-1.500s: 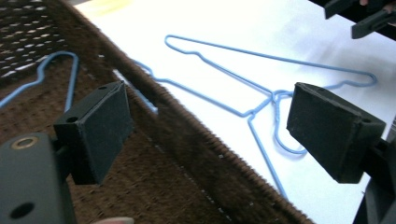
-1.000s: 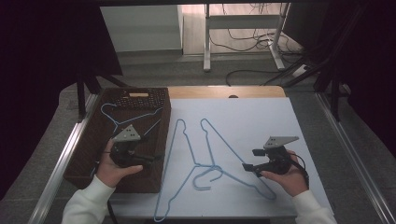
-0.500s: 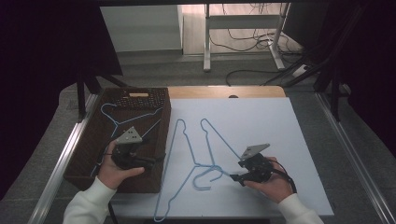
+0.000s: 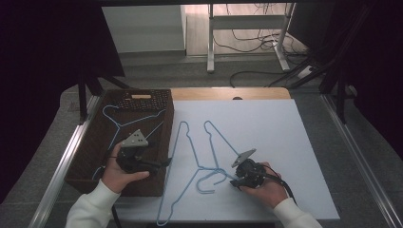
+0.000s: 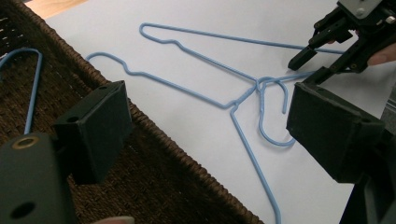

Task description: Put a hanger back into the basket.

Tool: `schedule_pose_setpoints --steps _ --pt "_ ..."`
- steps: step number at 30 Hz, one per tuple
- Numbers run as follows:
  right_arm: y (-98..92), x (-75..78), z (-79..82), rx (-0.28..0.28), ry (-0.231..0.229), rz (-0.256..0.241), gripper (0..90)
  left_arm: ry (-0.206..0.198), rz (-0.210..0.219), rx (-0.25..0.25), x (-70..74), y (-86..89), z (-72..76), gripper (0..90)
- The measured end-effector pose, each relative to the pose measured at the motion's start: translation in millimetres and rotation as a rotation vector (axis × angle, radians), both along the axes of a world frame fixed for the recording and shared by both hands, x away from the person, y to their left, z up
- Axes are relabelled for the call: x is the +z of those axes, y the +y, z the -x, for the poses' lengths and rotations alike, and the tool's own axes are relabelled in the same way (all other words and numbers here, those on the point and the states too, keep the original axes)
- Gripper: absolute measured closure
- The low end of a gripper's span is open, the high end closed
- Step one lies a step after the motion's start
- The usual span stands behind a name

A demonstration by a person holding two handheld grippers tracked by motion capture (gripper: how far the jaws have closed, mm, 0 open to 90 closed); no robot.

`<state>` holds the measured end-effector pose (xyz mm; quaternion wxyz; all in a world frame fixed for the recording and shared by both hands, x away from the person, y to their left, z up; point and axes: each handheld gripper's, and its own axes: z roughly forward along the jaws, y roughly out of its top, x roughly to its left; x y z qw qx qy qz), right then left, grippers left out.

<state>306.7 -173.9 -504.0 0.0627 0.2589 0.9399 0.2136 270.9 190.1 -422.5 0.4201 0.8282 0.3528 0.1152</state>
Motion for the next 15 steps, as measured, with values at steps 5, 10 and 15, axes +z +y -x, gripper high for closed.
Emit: schedule_pose_setpoints --steps 5,10,15 --pt "7.2 2.1 -6.4 0.009 0.028 0.034 78.2 -0.004 0.001 -0.002 1.2 -0.7 1.0 13.9" --pt "9.8 2.7 -9.1 0.039 0.037 0.049 86.6 -0.004 -0.001 -0.002 0.9 -2.1 1.4 14.1" --pt "4.4 2.3 -9.8 0.032 0.044 0.014 86.8 -0.008 -0.001 -0.001 1.4 -1.9 1.8 14.3"
